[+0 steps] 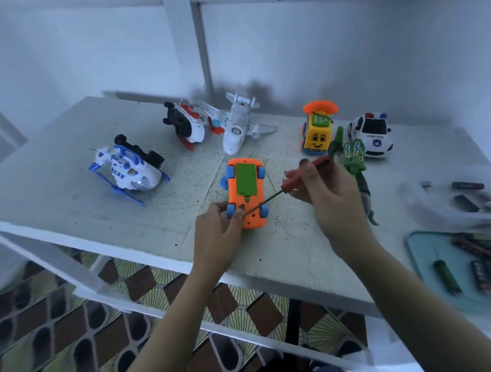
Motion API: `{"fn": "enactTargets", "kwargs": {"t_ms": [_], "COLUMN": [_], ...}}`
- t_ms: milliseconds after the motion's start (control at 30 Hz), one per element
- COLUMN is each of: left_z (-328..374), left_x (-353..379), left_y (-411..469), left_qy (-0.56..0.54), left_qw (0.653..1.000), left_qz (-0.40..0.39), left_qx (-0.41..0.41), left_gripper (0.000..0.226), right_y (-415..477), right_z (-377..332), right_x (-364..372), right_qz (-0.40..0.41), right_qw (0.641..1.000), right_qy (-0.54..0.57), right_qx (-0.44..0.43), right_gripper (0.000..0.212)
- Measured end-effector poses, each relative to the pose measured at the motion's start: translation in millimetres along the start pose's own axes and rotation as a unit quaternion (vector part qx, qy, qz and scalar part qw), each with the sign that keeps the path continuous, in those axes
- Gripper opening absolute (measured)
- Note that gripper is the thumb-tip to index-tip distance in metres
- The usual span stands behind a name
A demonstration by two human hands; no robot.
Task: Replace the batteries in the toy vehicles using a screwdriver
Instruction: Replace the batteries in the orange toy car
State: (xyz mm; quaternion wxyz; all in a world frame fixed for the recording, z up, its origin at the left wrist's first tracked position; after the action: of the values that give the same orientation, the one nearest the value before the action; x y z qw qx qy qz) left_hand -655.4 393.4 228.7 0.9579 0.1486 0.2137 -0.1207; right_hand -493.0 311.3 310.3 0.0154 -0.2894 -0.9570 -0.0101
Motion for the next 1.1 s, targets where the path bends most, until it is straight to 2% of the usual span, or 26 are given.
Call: {"fn": "enactTargets", "kwargs": {"t_ms": [133,233,300,367,467,567,733,767,867,1000,1100], "left_z": [-7,-10,-11,-7,1,0,-2,-2,-5,-1,-2], "left_x": [-5,-8,-9,-7,-2,1,10,12,13,12,13], "left_y": [-1,0,4,9,17,24,23,22,20,20,19], "left_qy": [0.002,0.002,-0.001,-0.017,-0.073,0.037,0.026,-0.004,-0.117,-0.106,-0.059], "left_qw": [0.999,0.998,0.997,0.993,0.986,0.975,0.974,0.975,0.969,0.967,0.969], "left_qz": [0.002,-0.016,-0.035,-0.062,-0.09,-0.089,-0.067,-0.067,-0.084,-0.084,-0.08], "left_qx": [0.041,0.054,0.067,0.103,0.123,0.2,0.214,0.212,0.2,0.218,0.225], "left_gripper": [0.04,0.09,0.105,0.108,0.098,0.109,0.109,0.108,0.115,0.099,0.105], "right_y": [-7,-10,-11,-10,-10,-13,-9,-9,-9,-10,-12], "right_z": [14,25,27,27,22,10,-11,-15,-25,-27,-26], "right_x": [16,26,28,27,24,18,7,6,6,12,18], "right_qz": [-0.059,-0.091,-0.089,-0.078,-0.059,-0.037,0.002,0.006,0.012,0.032,0.035], "right_qw": [0.994,0.987,0.985,0.986,0.991,0.998,0.996,0.994,0.986,0.969,0.955], "right_qy": [-0.046,-0.06,-0.043,-0.022,-0.008,0.014,0.066,0.069,0.027,-0.07,-0.125], "right_qx": [0.078,0.12,0.142,0.148,0.12,0.057,-0.054,-0.079,-0.166,-0.236,-0.265], "right_gripper": [0.028,0.037,0.039,0.029,0.019,0.021,0.024,0.026,0.029,0.033,0.034]}}
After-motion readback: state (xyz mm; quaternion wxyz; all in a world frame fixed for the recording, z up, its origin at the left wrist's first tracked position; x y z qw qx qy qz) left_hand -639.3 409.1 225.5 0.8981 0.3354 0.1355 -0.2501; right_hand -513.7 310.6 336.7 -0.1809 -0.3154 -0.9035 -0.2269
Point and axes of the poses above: each hand's wrist, its own y-axis towards the middle knuckle, its own x-axis out of the palm, z = x × y, the point moved 4 cm from there along y, towards the middle knuckle, and after that the axes turned 9 degrees about x, right-handed, at the moved point
